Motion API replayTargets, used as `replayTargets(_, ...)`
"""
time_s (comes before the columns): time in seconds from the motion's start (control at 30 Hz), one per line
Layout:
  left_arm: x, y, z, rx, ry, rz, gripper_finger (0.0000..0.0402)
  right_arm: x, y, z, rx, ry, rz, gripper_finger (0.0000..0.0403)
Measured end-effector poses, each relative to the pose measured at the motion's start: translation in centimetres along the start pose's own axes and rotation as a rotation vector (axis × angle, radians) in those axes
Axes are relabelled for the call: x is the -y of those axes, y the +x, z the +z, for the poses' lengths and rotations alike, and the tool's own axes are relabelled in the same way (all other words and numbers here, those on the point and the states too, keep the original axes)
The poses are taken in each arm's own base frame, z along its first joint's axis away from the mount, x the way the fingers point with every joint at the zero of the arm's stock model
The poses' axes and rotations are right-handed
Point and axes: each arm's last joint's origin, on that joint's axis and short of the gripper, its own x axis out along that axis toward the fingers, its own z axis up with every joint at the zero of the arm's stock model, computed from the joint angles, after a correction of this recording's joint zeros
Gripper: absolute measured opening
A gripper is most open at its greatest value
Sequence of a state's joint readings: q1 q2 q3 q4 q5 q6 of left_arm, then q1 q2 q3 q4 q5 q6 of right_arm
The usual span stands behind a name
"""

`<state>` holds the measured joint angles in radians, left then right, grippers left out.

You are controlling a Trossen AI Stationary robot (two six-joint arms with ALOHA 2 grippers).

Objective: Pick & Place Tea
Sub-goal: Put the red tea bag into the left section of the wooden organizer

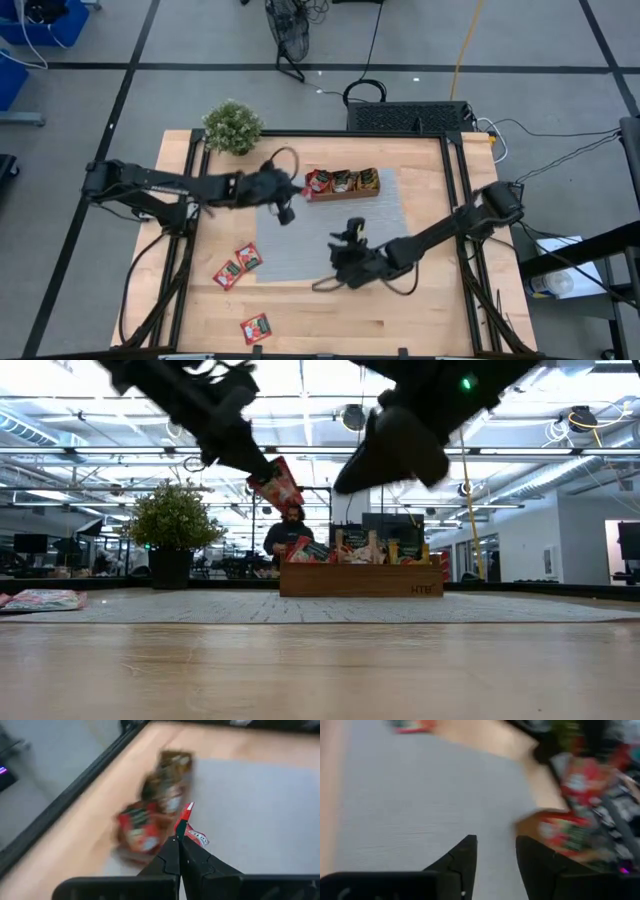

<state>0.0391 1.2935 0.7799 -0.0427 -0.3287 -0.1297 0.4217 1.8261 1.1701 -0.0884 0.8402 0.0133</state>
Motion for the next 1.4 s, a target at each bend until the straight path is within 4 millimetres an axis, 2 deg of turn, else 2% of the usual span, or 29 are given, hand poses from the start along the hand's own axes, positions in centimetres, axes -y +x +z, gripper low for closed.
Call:
replayTargets(0.1,-1.2,0.4,2.1,-0.12,0.059,0.058,0.0002,2.1,-1.0,-0.3,-0.009,0.044,-0.037,0.0127)
replayTargets(0.3,-2.0,2.5,5.2,-0.216,0.216,-0.044,0.0002,6.2,-3.3,-3.7,0.04,0.178,-0.061,0.012)
replayTargets(0.4,-2.1,4.2,5.4,-0.267,0.297,-0.078,0.0001,7.6,-4.1,-5.8,0.108,0.229,-0.071,0.0119)
replayTargets(0.53,-2.1,7.3,5.1,-0.373,0.377,-0.094,0.0001,9.1,-5.5,-7.4,0.228,0.303,-0.081,0.0118)
replayTargets(0.6,-2.3,9.0,5.0,-0.41,0.399,-0.091,0.0001,9.4,-5.9,-8.4,0.25,0.307,-0.085,0.0118)
replayTargets(0.73,-2.5,11.6,4.7,-0.475,0.414,-0.095,0.0003,10.1,-6.7,-9.2,0.29,0.343,-0.089,0.0118)
replayTargets(0.83,-2.7,12.5,4.9,-0.487,0.429,-0.099,0.0003,10.2,-6.9,-9.6,0.29,0.341,-0.086,0.0116)
replayTargets(1.2,-4.1,13.8,3.8,-0.554,0.417,-0.057,0.0005,10.3,-6.9,-9.5,0.289,0.339,-0.086,0.0115)
replayTargets(1.4,-4.3,13.9,4.2,-0.526,0.432,-0.001,0.0023,10.3,-6.9,-9.6,0.285,0.336,-0.085,0.0115)
